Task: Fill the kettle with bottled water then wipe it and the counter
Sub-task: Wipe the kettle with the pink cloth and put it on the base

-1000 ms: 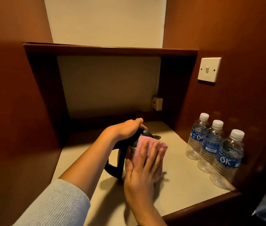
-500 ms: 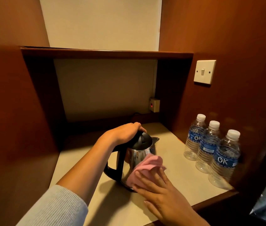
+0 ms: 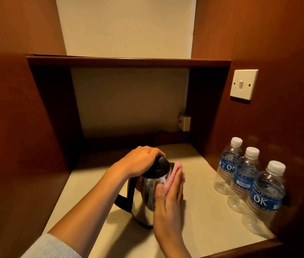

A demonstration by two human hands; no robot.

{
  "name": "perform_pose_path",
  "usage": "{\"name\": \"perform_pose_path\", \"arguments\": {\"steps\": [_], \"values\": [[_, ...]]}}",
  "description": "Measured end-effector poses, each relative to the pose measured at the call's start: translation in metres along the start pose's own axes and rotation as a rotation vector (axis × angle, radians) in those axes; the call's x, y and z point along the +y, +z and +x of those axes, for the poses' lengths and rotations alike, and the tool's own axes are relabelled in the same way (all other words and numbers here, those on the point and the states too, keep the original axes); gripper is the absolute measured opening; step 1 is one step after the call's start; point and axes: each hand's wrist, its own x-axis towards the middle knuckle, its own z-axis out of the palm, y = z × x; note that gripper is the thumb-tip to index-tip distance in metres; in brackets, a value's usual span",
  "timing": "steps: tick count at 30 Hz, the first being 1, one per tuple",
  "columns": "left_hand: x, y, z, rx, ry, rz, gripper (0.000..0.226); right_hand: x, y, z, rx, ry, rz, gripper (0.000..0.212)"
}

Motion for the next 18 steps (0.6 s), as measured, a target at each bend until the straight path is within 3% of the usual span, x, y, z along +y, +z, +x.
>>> {"name": "perform_pose_path", "arguments": {"steps": [3,7,11,15,18], "values": [[0.0,0.009,-0.002,0.091,-0.007,0.045,0.051,0.009,-0.011,0.02,-0.094,0.132,0.207,0.064],[0.001,0.017,-0.002,0.205,-0.021,0.167,0.046,0.01,-0.034,0.059,-0.313,0.258,0.387,0.068],[0.001,0.027,-0.006,0.364,0.005,0.255,0.045,0.01,-0.042,0.07,-0.32,0.196,0.495,0.053],[-0.002,0.031,-0.011,0.558,-0.001,0.323,0.043,0.02,-0.033,0.061,-0.31,0.044,0.608,0.057],[-0.002,0.035,-0.021,0.702,-0.194,0.516,0.046,0.038,-0.025,0.045,-0.303,-0.014,0.589,0.073]]}}
